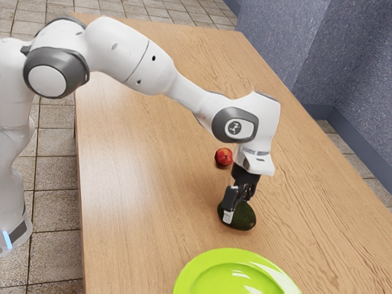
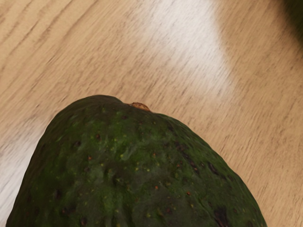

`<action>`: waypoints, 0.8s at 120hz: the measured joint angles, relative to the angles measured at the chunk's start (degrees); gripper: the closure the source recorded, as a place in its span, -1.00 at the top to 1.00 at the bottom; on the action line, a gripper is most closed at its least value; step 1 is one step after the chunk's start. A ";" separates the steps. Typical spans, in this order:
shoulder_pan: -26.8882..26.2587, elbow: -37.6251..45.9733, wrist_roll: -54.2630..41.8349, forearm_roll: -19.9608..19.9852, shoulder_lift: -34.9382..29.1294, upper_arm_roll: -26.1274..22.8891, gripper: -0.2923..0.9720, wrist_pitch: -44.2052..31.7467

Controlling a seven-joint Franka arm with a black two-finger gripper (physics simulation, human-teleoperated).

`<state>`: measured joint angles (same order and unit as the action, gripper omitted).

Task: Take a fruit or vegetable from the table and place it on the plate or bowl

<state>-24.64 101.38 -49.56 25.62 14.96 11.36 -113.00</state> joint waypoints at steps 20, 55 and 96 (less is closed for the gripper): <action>0.10 0.04 -0.41 1.32 0.37 -0.02 0.54 -0.26; 0.44 0.10 -0.40 7.71 0.01 0.45 0.22 -1.03; -15.47 0.34 2.61 9.09 -6.74 0.54 0.16 -4.16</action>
<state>-40.11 101.72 -46.95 34.71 8.22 11.89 -117.15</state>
